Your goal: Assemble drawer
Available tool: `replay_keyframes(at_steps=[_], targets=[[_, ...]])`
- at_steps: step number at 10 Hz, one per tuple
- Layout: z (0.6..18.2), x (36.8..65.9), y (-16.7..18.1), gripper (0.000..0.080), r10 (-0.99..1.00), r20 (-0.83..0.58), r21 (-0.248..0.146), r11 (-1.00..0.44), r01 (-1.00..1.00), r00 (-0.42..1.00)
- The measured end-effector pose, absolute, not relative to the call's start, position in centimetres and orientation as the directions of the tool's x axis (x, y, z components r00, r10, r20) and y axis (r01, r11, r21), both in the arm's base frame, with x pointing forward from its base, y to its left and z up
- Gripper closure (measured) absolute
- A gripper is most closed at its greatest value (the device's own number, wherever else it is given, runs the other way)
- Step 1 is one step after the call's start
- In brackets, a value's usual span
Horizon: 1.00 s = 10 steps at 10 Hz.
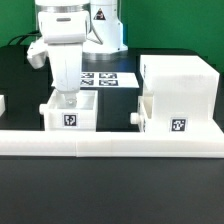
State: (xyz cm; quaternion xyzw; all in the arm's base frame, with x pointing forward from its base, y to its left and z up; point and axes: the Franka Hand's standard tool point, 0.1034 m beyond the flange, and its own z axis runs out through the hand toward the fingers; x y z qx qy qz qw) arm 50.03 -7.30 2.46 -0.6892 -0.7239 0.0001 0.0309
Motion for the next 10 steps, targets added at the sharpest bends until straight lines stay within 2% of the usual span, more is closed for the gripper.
replay_keyframes(at_steps=[3,6,8,9,10], targets=[[1.1,49.5,-7.2,0.0151,0.997,0.057,-0.050,0.046,0.998,-0.043],[0.5,48.6,-8.4,0.0151,0.998,0.059,-0.046,0.033,0.998,-0.030],[0.4,48.6,-8.5,0.0417,0.998,0.059,-0.046,0.029,0.999,-0.027],[0.4,48.6,-8.5,0.0417,0.998,0.059,-0.046,0.030,0.999,-0.027],[0.4,48.6,-8.5,0.0562,0.998,0.059,-0.046,0.030,0.999,-0.027]])
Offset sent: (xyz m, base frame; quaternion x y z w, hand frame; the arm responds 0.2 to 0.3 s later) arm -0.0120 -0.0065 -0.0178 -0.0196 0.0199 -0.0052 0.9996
